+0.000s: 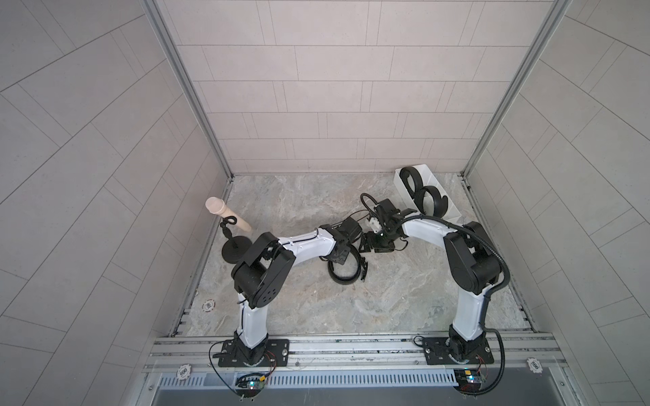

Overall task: Place the belts into the storage roll
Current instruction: Roll the belt at the center of the board.

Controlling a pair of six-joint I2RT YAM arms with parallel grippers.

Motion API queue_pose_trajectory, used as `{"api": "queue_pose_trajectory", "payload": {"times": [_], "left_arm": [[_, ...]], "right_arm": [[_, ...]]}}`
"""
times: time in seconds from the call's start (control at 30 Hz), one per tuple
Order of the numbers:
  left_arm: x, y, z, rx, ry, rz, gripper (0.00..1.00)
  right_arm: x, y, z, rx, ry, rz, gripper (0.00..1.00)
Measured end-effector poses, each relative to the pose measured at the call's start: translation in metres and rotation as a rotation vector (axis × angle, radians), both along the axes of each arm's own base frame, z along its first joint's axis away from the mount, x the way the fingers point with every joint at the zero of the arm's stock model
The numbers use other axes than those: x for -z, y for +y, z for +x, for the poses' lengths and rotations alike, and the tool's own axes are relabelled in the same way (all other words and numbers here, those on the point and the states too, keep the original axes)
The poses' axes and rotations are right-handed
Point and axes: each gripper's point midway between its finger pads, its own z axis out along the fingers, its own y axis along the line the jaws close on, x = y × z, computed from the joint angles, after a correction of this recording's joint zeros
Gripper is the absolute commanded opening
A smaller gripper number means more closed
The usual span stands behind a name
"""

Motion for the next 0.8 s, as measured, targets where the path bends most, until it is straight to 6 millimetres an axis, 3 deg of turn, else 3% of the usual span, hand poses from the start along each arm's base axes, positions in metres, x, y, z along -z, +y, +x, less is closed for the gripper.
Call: {"api": "queue_pose_trajectory", "payload": {"times": [0.23, 0.37, 0.5, 0.8], "left_arm": [[-0.002, 0.0, 0.001, 0.026, -0.026, -0.011, 0.0], [-0.004, -0.003, 0.002, 0.041, -0.042, -0.026, 0.0], [-0.009, -0.01, 0.007, 0.049, -0.068, -0.057, 0.0], [-0.01, -0.008, 0.007, 0.045, -0.095, -0.072, 0.0]], "right_arm": [[-0.003, 0.004, -0.002, 0.051, -0.042, 0.081, 0.77], [-0.004, 0.022, 0.001, 0.039, -0.039, 0.168, 0.71], [-0.004, 0.036, -0.005, 0.024, -0.04, 0.237, 0.72], [-0.006, 0.042, -0.012, 0.0, -0.018, 0.304, 0.68]]}}
